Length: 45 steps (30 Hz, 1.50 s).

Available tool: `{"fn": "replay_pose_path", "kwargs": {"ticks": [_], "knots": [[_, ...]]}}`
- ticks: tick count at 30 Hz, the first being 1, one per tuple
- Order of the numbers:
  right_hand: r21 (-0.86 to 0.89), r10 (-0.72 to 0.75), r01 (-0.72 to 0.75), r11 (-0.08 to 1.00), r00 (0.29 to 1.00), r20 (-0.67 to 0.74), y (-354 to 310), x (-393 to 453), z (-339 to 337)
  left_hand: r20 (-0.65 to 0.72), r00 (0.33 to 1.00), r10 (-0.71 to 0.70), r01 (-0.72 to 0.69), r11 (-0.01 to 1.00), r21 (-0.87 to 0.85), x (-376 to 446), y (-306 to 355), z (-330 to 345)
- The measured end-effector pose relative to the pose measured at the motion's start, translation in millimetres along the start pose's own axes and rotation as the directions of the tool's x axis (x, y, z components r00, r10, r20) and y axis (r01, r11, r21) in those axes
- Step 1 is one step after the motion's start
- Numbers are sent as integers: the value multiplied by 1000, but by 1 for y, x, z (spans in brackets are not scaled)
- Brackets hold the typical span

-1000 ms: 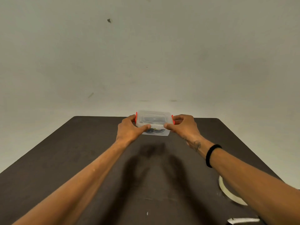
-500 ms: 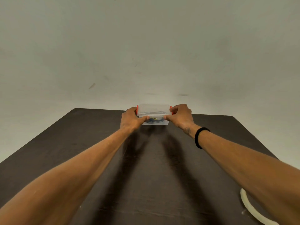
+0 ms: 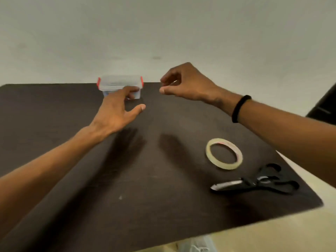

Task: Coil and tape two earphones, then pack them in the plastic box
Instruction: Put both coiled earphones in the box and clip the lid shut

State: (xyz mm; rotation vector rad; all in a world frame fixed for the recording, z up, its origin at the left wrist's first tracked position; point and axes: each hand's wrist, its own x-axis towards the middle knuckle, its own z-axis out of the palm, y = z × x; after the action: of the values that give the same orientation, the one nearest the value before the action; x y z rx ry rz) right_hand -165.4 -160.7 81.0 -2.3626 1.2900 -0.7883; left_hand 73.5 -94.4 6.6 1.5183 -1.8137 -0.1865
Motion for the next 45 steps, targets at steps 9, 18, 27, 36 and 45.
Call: {"fn": "replay_pose_path", "kwargs": {"ticks": [9,18,27,36,45], "knots": [[-68,110,-92,993,934,340,13,-192,-97,292,956,1,40,990,-134,-112,111,28],[-330,150,7,944,881,448,47,-262,-92,358,932,62,-33,996,-86,-161,150,60],[-312,61,66,948,922,382,51,-272,-76,383,917,111,-102,994,-43,-159,162,63],[-38,255,-256,966,966,-36,63,-264,-87,254,965,58,-35,995,-95,-124,164,65],[-2,482,-498,867,840,-249,91,-237,-70,296,953,-57,91,991,-103,-106,182,112]]}}
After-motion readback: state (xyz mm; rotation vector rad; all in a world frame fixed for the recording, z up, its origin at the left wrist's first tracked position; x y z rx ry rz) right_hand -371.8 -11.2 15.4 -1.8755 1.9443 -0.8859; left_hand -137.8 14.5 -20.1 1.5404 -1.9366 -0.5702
